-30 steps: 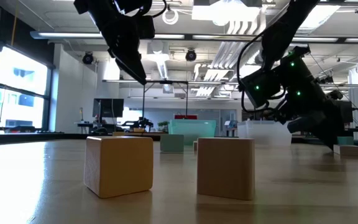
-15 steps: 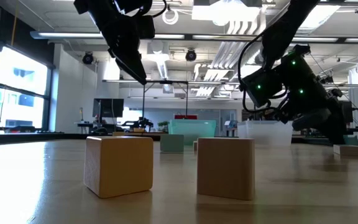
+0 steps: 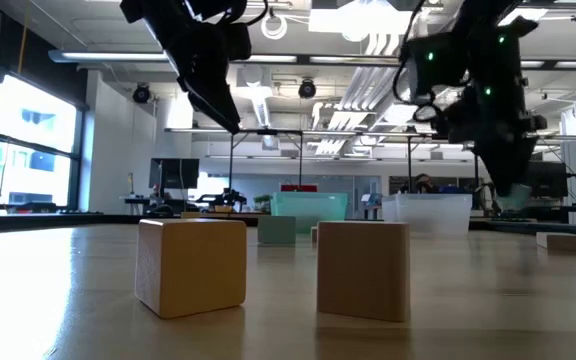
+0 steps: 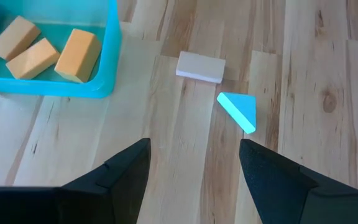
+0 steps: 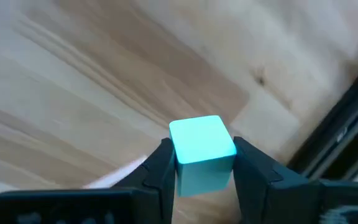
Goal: Sort & place blocks by color
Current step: Put the light blue block into the orange orange bin, then put the brown block into the transparent bin
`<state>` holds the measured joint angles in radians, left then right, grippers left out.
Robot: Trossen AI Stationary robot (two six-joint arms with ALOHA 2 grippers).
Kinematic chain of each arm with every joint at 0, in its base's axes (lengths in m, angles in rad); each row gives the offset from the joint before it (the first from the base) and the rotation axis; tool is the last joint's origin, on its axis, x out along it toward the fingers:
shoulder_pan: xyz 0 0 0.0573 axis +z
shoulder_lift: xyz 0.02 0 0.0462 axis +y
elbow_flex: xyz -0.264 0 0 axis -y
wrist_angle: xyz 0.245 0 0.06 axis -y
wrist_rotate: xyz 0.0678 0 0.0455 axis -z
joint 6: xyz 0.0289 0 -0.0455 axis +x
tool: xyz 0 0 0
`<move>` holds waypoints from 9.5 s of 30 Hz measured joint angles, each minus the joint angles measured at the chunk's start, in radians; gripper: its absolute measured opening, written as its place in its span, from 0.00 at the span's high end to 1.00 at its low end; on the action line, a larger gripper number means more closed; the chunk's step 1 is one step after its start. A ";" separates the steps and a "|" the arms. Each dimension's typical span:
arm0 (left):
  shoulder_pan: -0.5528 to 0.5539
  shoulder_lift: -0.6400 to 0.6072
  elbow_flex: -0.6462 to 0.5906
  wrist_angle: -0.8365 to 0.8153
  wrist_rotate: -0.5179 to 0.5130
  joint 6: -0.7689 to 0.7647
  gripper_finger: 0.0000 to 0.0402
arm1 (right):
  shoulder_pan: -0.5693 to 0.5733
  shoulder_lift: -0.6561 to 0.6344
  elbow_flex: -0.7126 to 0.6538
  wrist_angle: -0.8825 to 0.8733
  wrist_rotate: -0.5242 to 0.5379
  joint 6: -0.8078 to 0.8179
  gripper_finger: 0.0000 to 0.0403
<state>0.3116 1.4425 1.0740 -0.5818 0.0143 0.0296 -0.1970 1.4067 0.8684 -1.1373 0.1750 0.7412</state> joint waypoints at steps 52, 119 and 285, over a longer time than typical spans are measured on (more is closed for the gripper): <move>-0.029 0.000 0.001 0.369 0.086 0.179 0.42 | 0.239 -0.257 0.000 1.118 -0.094 -0.649 0.76; -0.124 0.011 0.001 0.878 0.053 0.092 0.48 | 0.235 -0.248 0.001 1.404 -0.042 -0.768 0.76; -1.302 -0.026 0.000 -0.602 -0.226 -1.492 0.47 | 0.081 0.647 0.509 0.459 -0.061 0.061 0.71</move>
<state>-0.9905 1.4162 1.0744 -1.1840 -0.2115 -1.4628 -0.1157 2.0537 1.3770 -0.6781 0.1144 0.8022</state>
